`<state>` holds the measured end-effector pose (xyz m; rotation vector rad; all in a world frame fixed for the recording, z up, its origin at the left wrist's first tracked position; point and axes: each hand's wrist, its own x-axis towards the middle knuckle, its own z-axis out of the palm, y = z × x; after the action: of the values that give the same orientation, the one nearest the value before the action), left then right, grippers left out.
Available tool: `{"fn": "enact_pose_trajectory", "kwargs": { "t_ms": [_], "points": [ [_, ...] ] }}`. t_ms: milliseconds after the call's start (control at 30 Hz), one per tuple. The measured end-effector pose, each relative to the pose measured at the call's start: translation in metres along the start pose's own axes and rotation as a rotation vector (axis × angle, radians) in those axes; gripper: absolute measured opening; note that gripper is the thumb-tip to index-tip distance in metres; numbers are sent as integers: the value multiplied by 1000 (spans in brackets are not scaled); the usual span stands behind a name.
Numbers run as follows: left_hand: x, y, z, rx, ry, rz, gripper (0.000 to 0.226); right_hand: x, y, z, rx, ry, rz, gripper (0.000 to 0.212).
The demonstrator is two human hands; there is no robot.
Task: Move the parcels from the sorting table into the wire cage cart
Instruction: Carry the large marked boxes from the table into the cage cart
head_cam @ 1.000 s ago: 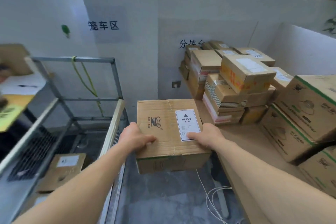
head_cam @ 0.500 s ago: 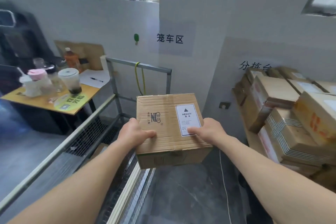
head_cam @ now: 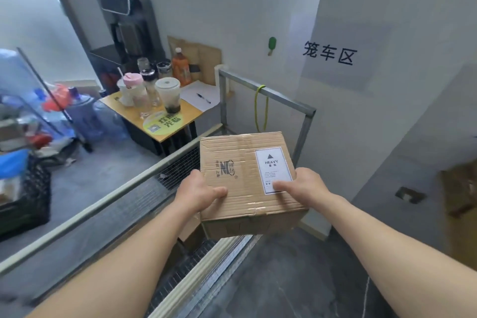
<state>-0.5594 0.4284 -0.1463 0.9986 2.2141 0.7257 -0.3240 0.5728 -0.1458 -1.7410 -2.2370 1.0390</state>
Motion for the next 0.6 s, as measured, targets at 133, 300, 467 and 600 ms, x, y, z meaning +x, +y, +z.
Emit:
{"fn": "enact_pose_trajectory", "kwargs": {
  "t_ms": [133,300,467,600],
  "points": [
    [14,-11,2,-14,16,-52,40,35,-7,12,-25,-66,-43,37],
    [40,-25,-4,-58,38,-118,38,81,-29,31,-87,-128,-106,37],
    [81,-48,-9,-91,65,-179,30,127,-53,57,-151,-175,-100,40],
    [123,-64,-11,-124,52,-222,36,169,-75,73,-197,-200,-110,41]
  ]
}}
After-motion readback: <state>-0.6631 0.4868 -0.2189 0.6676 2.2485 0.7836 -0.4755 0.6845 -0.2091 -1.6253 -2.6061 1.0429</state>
